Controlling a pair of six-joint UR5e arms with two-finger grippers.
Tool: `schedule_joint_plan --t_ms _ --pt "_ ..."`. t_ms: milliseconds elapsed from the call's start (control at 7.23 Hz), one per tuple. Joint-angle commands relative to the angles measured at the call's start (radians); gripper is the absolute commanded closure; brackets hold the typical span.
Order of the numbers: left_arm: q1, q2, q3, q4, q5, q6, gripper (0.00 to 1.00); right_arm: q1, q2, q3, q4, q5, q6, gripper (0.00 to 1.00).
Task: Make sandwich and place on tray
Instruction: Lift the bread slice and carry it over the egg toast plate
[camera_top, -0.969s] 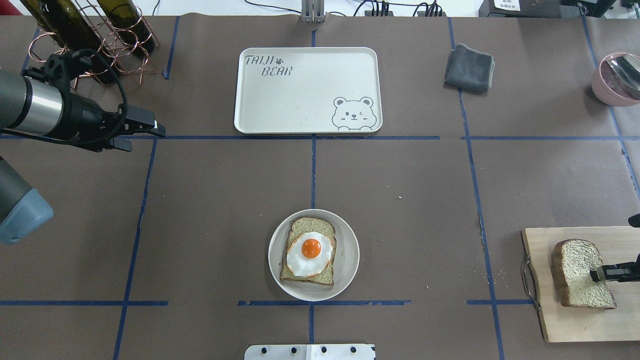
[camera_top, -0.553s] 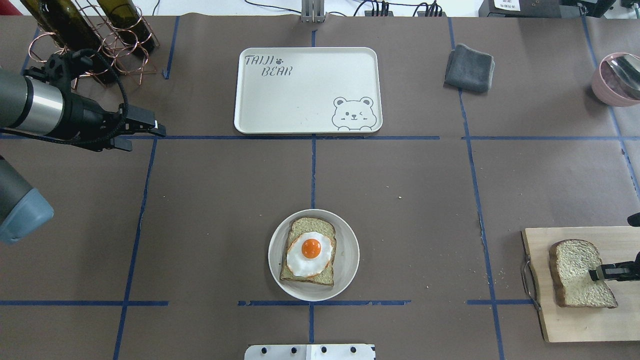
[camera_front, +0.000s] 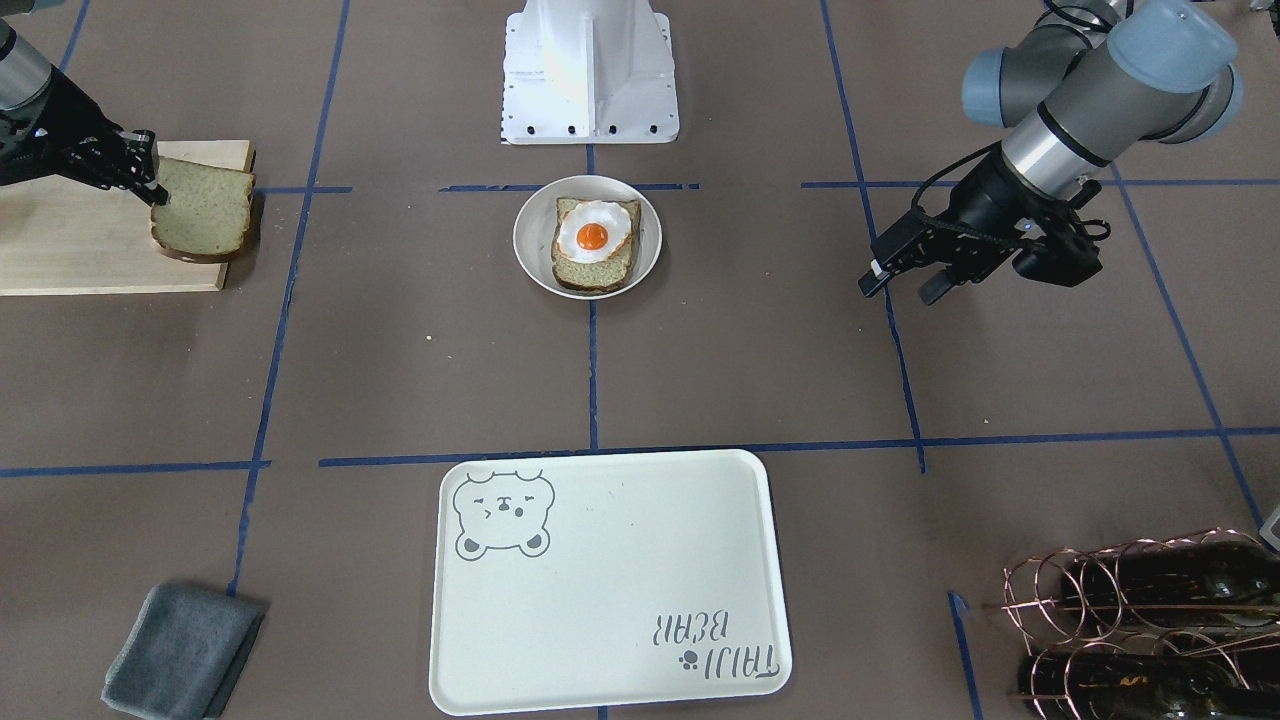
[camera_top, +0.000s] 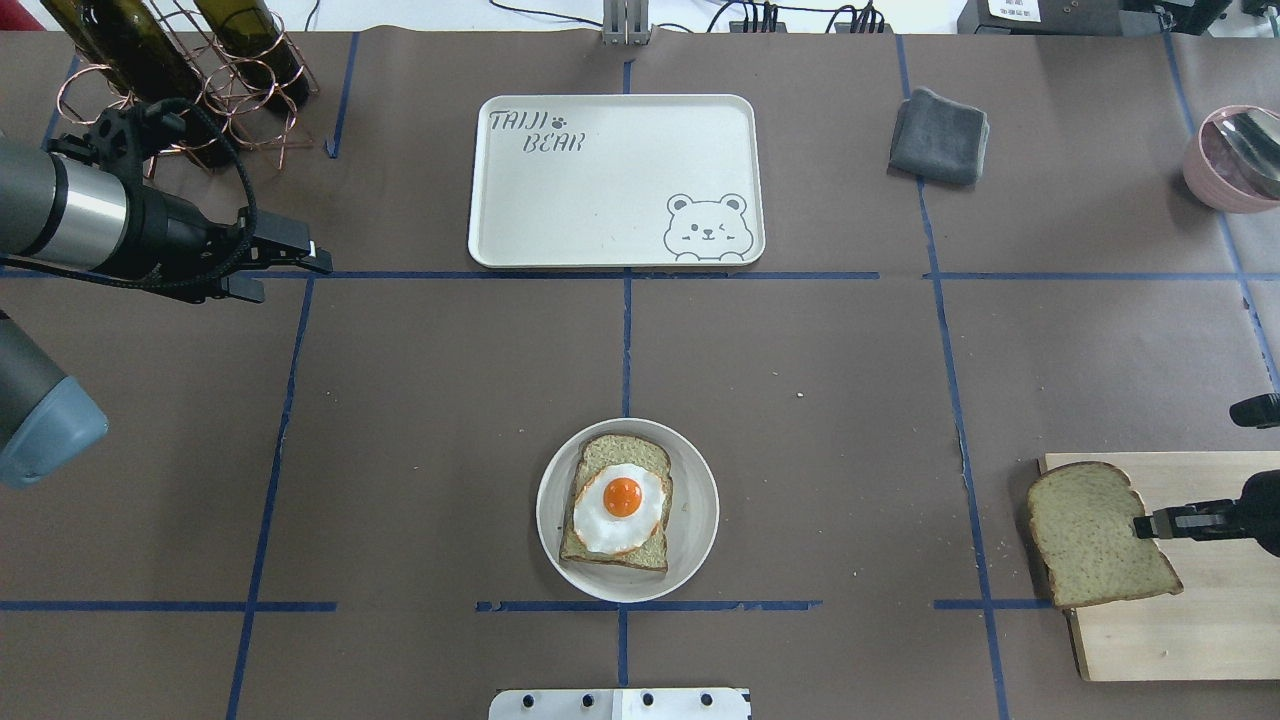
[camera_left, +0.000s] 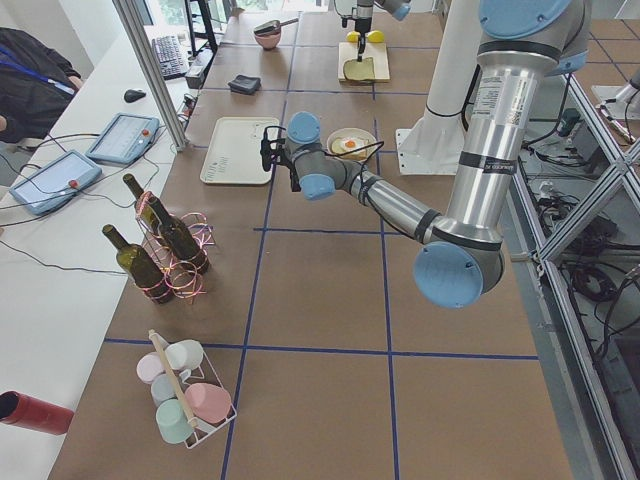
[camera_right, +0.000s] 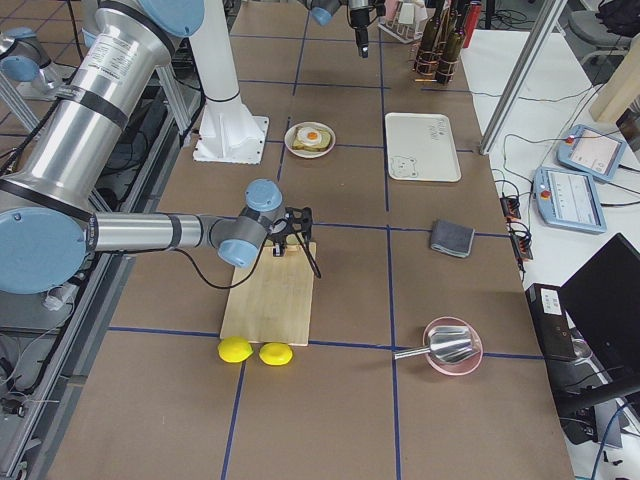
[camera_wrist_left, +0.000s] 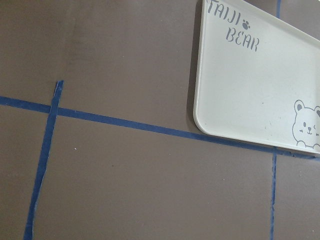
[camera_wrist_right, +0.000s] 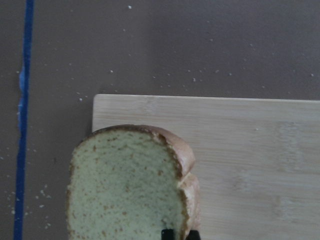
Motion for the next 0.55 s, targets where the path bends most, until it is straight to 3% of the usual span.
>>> schedule_joint_plan --t_ms 0,415 --pt "0.000 0.000 0.004 0.000 0.000 0.000 0.00 0.047 0.107 0.030 0.000 0.097 0.079 1.00" --pt "0.000 0.002 0.006 0.000 0.000 0.000 0.00 0.046 0.418 0.001 -0.018 0.109 0.307 1.00"
